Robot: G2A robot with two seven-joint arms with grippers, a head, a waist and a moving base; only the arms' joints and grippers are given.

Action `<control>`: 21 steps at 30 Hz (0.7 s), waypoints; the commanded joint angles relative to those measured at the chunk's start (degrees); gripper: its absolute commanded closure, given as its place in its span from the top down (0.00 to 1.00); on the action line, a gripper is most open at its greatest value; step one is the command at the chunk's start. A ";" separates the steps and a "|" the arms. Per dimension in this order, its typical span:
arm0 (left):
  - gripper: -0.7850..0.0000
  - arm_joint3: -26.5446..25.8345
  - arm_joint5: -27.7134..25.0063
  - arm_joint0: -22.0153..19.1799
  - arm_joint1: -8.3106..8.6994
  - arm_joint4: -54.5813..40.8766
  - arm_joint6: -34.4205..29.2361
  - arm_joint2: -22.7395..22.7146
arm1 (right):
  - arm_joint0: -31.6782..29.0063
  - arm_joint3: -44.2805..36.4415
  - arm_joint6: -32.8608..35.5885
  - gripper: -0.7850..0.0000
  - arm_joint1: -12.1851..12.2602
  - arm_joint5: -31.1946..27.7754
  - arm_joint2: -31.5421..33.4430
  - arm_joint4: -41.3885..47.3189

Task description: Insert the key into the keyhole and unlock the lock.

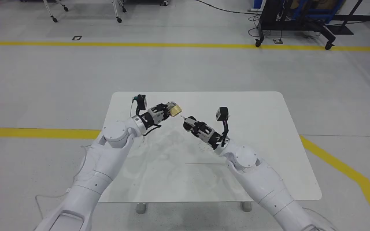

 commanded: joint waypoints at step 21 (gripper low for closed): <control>0.00 -1.46 1.37 0.73 -0.23 0.81 -0.67 -0.97 | 1.66 2.72 1.27 0.00 -1.98 0.26 -1.57 0.98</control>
